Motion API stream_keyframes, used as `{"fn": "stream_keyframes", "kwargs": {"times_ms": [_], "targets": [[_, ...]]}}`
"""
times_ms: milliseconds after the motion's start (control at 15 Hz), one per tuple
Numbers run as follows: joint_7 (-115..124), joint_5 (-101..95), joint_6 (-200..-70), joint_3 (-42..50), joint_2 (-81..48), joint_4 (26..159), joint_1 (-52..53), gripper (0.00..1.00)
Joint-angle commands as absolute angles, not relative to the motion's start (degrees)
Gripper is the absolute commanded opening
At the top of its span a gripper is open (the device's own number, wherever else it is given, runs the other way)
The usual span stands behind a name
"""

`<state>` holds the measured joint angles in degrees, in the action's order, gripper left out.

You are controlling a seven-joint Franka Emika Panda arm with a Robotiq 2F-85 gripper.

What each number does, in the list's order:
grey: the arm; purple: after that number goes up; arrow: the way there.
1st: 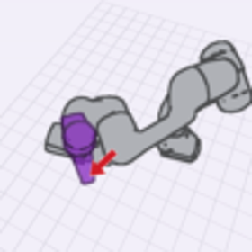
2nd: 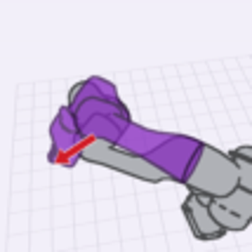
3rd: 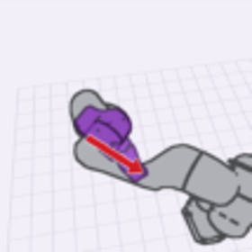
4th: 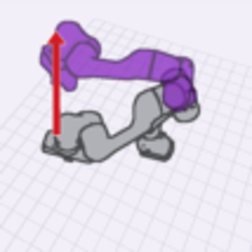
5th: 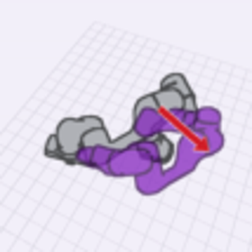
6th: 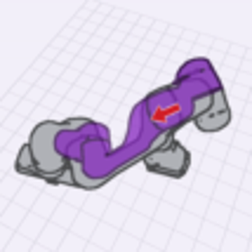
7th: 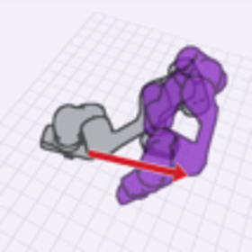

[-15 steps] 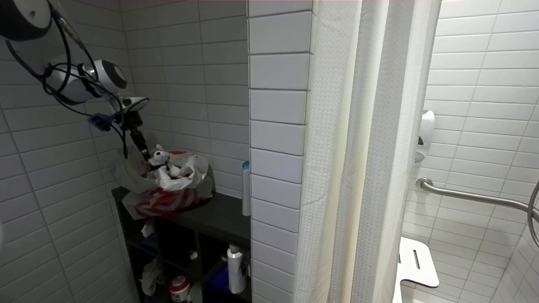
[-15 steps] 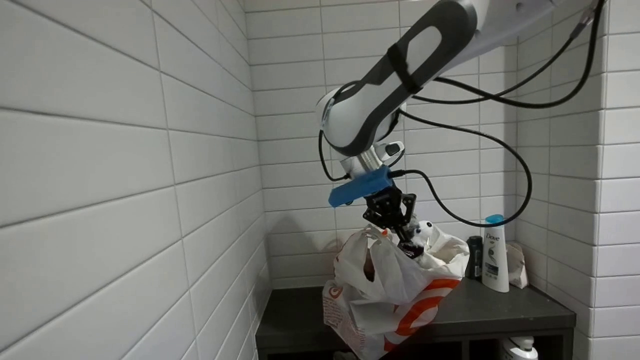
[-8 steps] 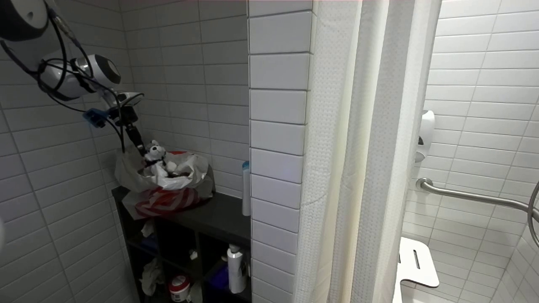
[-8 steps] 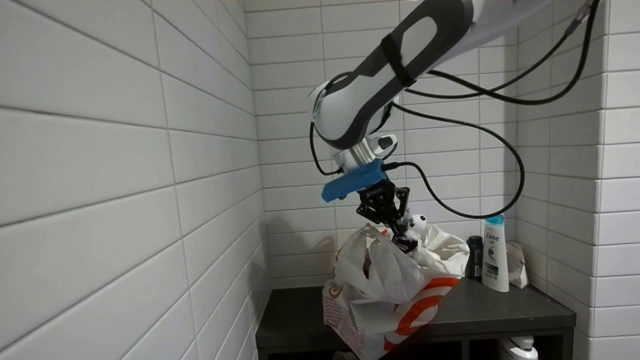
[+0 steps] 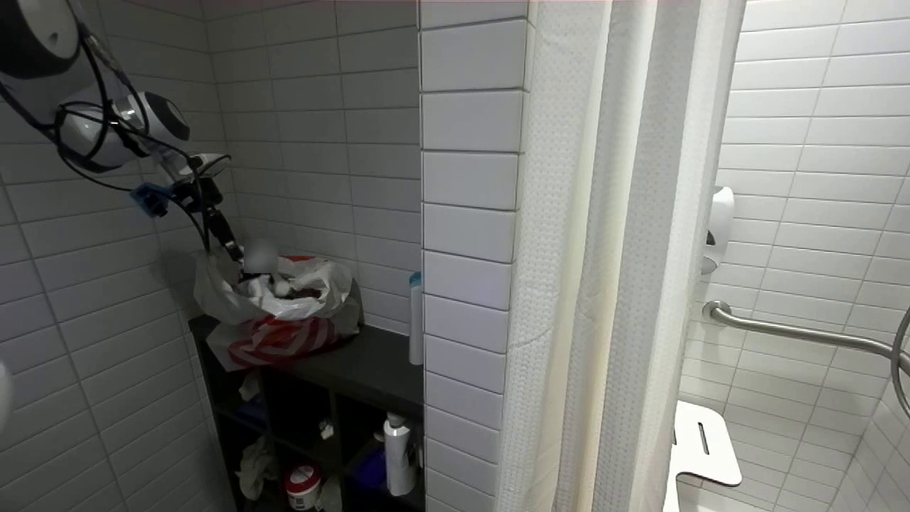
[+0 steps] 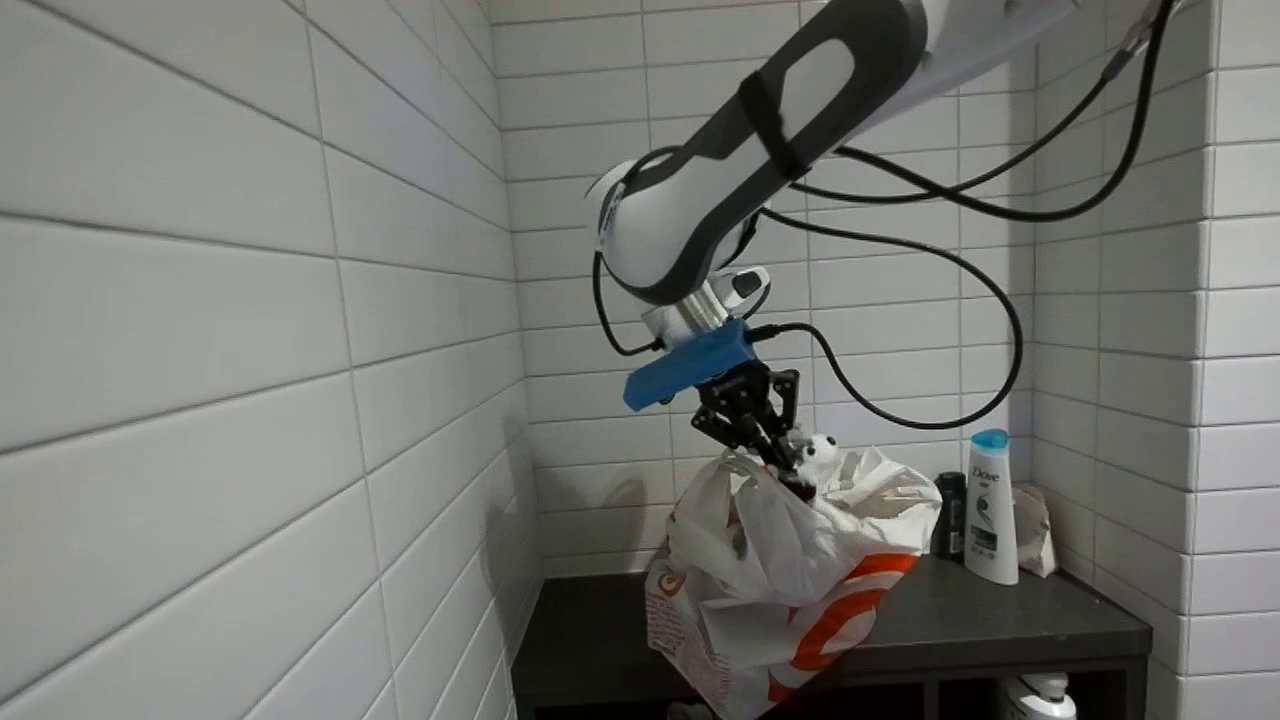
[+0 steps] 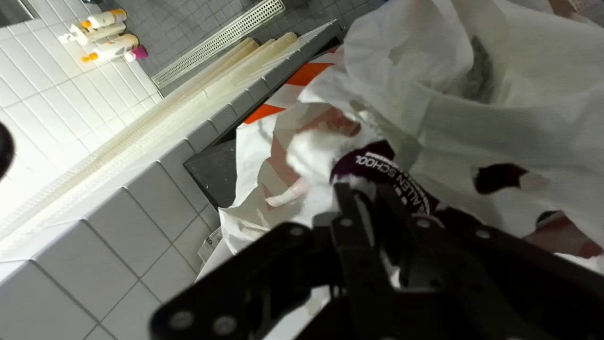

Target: Put the dog plush toy in the plastic bag.

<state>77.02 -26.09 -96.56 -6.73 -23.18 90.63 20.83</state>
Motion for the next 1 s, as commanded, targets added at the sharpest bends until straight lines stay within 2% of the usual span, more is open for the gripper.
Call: {"fn": "stream_keyframes", "kwargs": {"times_ms": [0,467,600,933], "targets": [[75.65,-27.66,-95.21,-6.19,-24.16,88.57,21.41,0.48],[75.04,-28.34,-96.39,-6.1,-22.39,90.68,21.0,0.96],[74.56,-28.51,-97.15,-5.97,-21.26,92.03,20.6,1.0],[74.46,-28.94,-101.08,-6.05,-12.83,100.35,19.09,1.0]]}}
